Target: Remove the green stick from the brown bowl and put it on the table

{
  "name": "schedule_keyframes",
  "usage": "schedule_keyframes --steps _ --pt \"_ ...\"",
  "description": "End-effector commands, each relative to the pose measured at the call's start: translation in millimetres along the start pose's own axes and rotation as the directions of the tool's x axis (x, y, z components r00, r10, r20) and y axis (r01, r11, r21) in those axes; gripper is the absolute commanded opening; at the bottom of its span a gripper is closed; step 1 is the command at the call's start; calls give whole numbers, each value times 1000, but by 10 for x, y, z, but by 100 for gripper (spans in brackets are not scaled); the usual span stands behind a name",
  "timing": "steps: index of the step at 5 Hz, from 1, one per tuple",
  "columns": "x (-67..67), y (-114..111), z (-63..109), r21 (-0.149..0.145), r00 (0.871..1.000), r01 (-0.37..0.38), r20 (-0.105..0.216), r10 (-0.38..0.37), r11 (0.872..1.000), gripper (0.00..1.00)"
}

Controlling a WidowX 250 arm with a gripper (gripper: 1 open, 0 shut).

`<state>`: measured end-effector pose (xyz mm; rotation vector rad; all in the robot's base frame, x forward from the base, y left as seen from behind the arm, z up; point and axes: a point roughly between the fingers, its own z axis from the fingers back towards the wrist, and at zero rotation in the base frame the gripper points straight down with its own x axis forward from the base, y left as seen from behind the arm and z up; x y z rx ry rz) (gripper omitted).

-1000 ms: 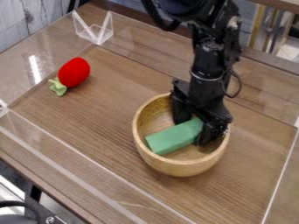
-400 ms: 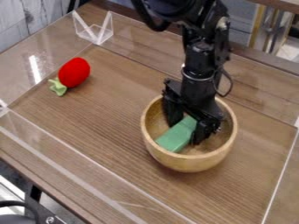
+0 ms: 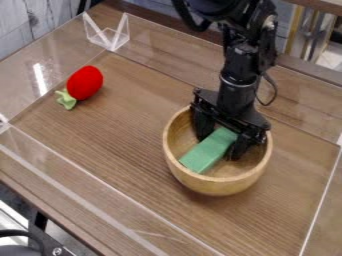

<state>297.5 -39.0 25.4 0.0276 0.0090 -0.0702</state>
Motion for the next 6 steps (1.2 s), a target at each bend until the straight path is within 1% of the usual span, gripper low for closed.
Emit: schedule_keyframes --steps 1,3,4,5,6 --pt "88 -8 176 0 999 -2 46 2 1000 0" --pt "189 10 33 -1 996 75 58 -74 997 0" --pt "179 25 151 -4 998 6 58 -6 1000 0" --pt "169 41 263 -7 997 -62 56 62 998 0" --pt "159 60 379 -10 990 -129 54 129 992 0"
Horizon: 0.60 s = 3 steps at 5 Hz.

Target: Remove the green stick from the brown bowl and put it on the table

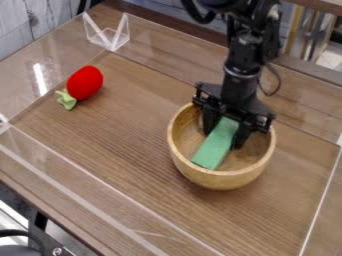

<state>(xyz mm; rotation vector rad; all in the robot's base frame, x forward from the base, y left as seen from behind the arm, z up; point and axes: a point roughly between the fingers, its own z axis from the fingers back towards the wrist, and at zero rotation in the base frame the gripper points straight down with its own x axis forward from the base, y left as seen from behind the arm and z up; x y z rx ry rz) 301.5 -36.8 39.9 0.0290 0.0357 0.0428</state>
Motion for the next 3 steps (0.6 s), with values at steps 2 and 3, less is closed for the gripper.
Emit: schedule_keyframes --steps 2,3 --pt "17 -63 270 -21 991 -107 85 108 994 0" --pt "-17 -53 259 -23 985 -148 82 150 989 0"
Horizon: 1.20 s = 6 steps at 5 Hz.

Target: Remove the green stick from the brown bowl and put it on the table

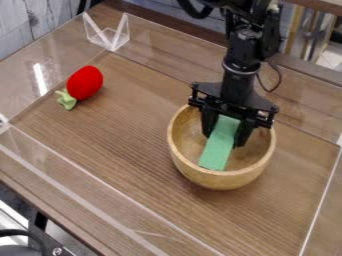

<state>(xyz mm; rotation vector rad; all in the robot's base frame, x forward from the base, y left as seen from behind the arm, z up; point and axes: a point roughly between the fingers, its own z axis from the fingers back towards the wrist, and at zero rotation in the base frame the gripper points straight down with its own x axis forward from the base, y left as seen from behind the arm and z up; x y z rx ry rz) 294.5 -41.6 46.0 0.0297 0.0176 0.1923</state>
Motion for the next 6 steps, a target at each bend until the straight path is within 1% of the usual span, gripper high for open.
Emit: schedule_keyframes --steps 1,3,4,5,6 --pt "25 -3 199 -21 997 -42 64 43 999 0" --pt "37 40 325 -20 998 -25 61 26 999 0" --pt "75 -32 282 -20 994 -94 55 95 995 0" --pt "112 -100 261 -21 985 -162 52 163 987 0" --pt "112 -102 314 -19 987 -153 49 154 988 0"
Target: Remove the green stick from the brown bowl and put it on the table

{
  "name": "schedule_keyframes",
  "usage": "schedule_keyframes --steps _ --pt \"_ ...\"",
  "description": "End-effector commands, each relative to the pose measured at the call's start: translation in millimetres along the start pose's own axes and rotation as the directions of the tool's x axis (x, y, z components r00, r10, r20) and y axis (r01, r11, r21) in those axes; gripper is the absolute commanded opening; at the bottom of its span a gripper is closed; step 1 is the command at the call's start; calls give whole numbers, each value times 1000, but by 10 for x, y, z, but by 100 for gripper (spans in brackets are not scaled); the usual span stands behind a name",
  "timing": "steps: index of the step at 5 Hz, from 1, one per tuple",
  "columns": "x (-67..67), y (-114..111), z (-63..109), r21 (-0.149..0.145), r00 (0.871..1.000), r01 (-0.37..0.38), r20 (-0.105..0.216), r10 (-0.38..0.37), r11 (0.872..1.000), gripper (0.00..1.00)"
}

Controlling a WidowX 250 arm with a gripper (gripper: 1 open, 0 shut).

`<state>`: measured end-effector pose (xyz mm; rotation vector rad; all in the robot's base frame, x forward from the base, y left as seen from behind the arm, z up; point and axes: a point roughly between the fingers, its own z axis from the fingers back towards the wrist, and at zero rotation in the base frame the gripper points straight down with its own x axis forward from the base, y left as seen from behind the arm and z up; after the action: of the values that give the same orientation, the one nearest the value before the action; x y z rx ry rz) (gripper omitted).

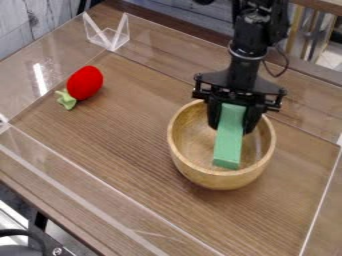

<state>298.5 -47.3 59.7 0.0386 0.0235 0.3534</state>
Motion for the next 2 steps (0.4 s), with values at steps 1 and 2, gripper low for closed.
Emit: schedule_keyframes --steps 1,2 --pt "74 -56 232 -27 998 17 54 -16 999 0" --pt "4 89 211 -26 999 16 51 -14 1000 0"
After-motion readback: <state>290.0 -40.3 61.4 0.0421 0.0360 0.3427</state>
